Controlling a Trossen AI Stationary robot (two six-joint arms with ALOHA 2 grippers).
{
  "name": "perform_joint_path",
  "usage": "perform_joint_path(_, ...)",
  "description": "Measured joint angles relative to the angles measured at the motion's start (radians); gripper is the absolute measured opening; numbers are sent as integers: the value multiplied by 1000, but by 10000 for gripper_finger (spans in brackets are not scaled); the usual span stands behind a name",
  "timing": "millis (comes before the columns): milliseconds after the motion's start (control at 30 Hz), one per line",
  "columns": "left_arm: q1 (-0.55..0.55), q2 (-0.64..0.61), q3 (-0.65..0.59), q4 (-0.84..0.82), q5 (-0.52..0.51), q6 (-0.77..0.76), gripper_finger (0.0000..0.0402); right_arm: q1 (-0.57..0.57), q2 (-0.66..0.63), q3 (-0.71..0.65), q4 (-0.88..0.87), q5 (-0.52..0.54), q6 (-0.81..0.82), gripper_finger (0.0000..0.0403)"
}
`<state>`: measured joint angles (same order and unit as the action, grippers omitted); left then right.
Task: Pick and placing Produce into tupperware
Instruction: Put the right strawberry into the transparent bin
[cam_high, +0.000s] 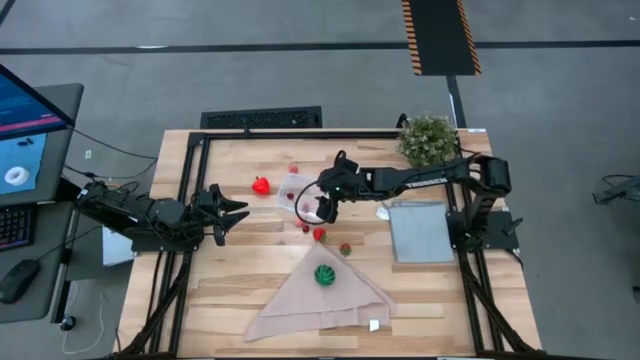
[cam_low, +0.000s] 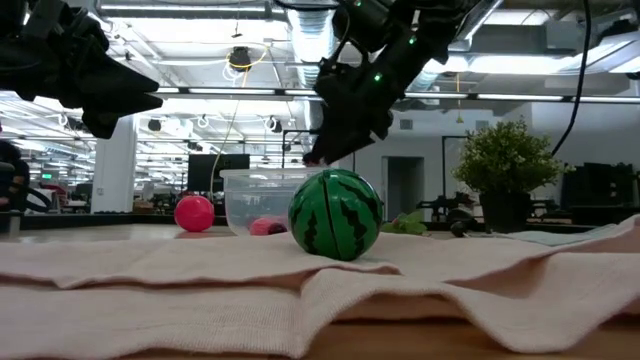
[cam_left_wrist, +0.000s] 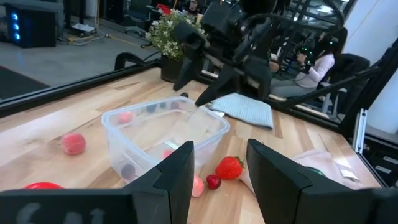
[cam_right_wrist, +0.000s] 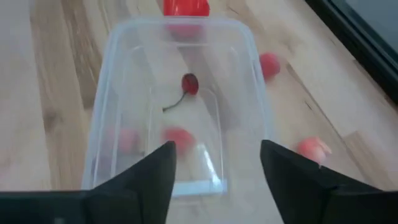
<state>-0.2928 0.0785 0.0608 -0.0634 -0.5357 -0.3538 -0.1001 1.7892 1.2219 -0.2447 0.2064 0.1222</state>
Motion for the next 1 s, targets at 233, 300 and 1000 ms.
perform_joint_path(233, 0, 0, 0, 0, -3, -1, 139, 44, -65, 38, -96, -1, 4, 276)
perform_joint_path(300, 0, 0, 0, 0, -3, -4, 139, 69, -83, 41, -142, -10, 26, 276)
perform_joint_path(1000, 0, 0, 0, -5, -21, -9, 139, 332, -115, 43, -510, -22, 383, 276)
